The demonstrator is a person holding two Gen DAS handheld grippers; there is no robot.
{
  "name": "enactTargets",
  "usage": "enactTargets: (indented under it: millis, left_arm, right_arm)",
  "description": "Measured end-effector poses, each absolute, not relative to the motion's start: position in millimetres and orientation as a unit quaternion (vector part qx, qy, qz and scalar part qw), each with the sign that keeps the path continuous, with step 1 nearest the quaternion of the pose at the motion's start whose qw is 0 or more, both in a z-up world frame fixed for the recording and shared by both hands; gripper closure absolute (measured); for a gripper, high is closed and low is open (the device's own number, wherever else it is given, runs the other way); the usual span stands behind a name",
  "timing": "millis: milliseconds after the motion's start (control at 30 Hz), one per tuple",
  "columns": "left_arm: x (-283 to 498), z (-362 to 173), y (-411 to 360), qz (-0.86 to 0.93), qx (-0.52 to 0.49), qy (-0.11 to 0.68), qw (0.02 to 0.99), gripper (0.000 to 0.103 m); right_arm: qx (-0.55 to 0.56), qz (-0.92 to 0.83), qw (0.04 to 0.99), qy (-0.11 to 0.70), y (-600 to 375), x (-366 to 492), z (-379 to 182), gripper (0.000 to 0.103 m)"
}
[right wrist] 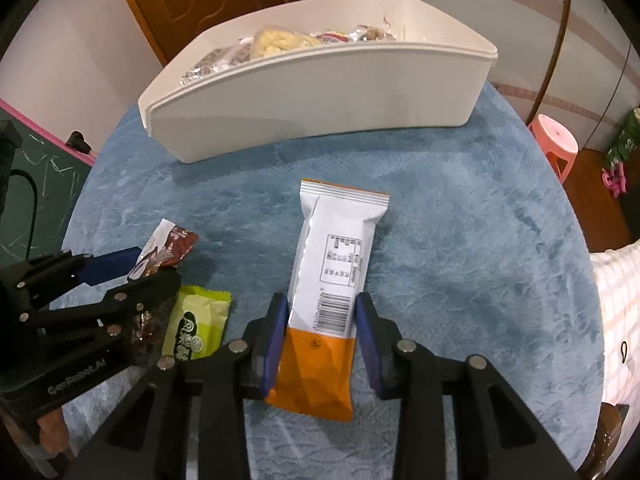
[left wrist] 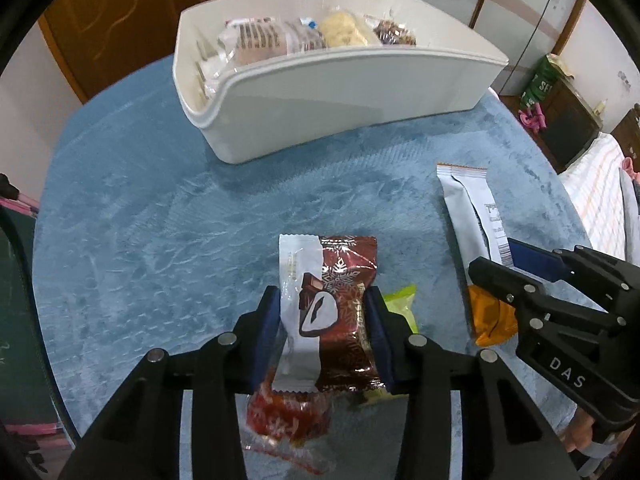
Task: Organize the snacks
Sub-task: 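Grasp the brown-white pastry with left tool while right grasps white-orange bar, then carry both snacks over the white bin and release them inside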
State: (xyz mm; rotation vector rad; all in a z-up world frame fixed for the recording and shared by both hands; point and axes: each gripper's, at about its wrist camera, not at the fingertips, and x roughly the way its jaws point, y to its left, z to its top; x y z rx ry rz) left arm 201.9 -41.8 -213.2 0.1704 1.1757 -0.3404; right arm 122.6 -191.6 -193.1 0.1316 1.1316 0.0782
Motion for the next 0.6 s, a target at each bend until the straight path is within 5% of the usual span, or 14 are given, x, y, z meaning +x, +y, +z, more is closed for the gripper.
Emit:
enactTargets:
  millis: [600]
  left_arm:
    - [189.3,-90.8,-31.7,-0.157,0.086,0.436,0.882,0.063]
  right_arm:
    - [0.018,0.057,0.906,0.419,-191.2,126.0,-82.7,0.068]
